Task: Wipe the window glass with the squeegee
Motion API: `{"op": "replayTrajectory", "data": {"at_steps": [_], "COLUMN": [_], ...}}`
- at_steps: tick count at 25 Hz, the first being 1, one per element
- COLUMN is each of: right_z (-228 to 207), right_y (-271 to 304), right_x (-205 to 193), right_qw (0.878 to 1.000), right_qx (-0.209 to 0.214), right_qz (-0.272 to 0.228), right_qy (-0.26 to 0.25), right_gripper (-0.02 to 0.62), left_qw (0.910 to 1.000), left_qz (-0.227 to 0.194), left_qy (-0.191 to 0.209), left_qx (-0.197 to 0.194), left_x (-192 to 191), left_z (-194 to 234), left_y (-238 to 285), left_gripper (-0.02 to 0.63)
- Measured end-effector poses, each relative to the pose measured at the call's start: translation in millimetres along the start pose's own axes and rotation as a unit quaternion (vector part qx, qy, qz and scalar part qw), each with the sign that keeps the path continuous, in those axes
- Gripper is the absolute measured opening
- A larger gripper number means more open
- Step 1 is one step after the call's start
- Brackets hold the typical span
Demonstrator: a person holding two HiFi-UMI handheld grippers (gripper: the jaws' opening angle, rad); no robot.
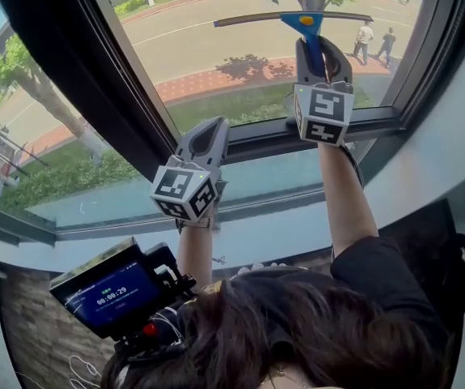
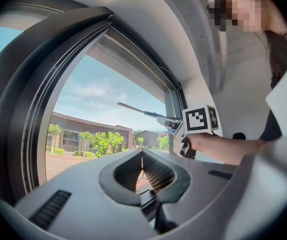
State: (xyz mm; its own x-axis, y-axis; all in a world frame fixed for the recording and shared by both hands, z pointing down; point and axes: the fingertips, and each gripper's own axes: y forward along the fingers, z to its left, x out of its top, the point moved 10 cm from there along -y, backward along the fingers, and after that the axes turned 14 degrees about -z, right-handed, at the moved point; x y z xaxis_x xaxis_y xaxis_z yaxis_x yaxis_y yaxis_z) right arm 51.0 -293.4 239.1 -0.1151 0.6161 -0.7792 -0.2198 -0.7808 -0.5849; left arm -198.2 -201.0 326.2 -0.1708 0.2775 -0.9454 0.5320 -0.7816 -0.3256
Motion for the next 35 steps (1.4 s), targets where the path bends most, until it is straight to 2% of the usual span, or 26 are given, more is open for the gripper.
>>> {"op": "replayTrajectory", "data": {"at_steps": [35], "right_z": [18.7], "right_y": [-53.8], "right_x": [-48.5], "right_qw": [1.0], "right_qx": [0.006], "right_qz": [0.027], "right_qy": [0.0], "right_gripper": [0.141], "left_qw": [0.9998], "left_qz": [0.012], "left_qy": [-0.013], "left_qx": [-0.005], "left_x": [-9.3], "left_z": [-4.8], "left_y": [-3.4], "left_gripper": [0.002]}}
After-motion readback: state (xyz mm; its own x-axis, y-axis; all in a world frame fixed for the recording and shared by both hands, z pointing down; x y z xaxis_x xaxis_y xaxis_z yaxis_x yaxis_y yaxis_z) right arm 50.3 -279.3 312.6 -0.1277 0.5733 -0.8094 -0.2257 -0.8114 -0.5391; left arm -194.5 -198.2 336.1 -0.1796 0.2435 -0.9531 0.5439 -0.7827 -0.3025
